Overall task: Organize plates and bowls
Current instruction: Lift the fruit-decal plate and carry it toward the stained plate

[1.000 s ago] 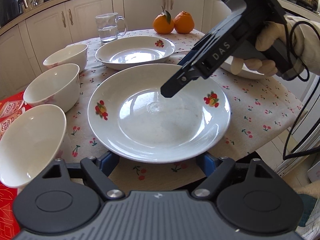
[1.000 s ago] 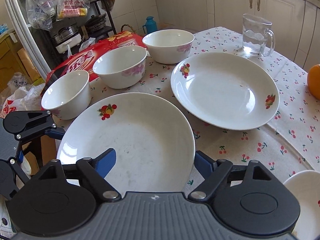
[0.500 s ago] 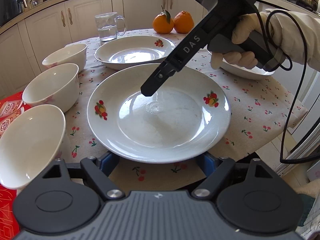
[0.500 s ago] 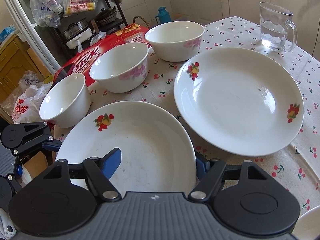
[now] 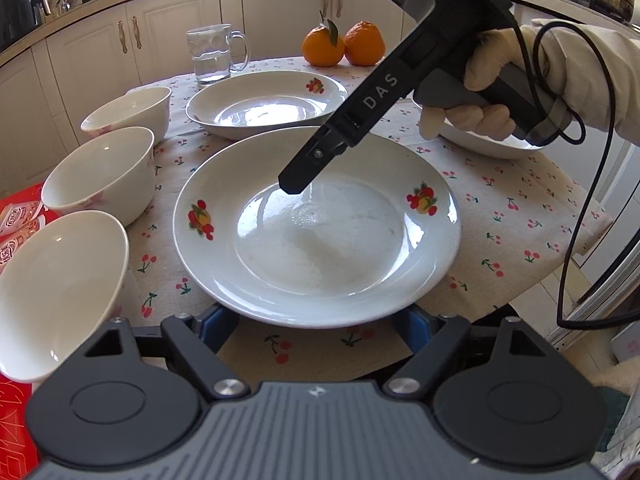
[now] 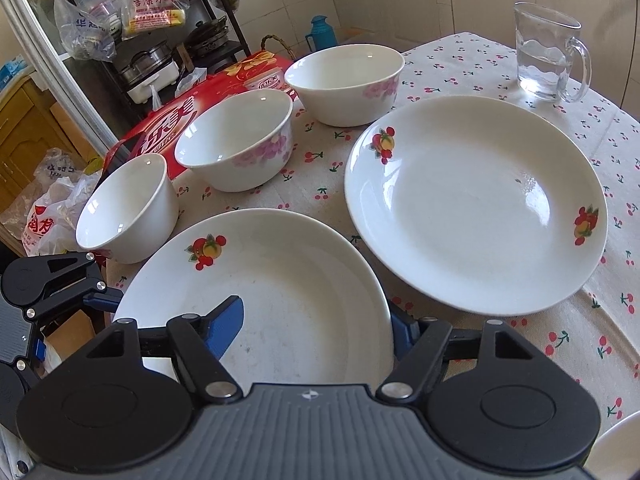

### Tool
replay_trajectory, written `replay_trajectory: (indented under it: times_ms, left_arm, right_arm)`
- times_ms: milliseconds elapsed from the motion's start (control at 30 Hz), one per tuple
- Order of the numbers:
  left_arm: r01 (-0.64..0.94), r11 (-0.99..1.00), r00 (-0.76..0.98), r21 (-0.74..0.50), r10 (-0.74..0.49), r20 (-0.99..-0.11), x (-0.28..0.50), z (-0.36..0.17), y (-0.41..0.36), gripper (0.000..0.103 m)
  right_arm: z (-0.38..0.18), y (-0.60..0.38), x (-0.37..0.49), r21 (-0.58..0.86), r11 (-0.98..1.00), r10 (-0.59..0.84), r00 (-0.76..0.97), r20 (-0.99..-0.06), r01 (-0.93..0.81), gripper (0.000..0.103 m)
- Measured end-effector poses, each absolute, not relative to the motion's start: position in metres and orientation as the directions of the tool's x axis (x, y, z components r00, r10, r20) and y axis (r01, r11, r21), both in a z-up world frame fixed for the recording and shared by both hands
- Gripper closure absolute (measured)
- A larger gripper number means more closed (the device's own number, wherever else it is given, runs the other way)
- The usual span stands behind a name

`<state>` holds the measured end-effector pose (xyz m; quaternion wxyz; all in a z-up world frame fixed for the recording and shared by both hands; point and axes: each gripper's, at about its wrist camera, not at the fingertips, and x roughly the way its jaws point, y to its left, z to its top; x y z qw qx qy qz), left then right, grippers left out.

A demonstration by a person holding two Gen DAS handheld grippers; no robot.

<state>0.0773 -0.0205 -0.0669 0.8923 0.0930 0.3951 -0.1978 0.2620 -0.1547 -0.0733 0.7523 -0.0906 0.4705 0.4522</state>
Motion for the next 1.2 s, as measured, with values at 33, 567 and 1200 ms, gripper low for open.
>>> replay_trajectory:
  times_ms: [33,567,1200]
  left_arm:
    - [0.427,0.904,0.608,0.006,-0.282,-0.742,0.078,-0.067,-0.020,0.020]
    - [0.452,0.892,0.584,-0.002,-0.298,-0.755,0.082,-0.066,-0.021,0.020]
    - [0.551,0.835,0.543,0.015,-0.345,-0.766,0.088,-0.046,-0.042,0.020]
  right_arm:
    - [-0.073,-0.155,0.262,0.288,0.574,0.595,0.149,-0.790,-0.767,0.024]
    - [-0.070,-0.161,0.254,0.292,0.595,0.597,0.168,-0.785,-0.749,0.022]
    - [-0.050,-0.196,0.238,0.303,0.645,0.606,0.227,-0.763,-0.701,0.022]
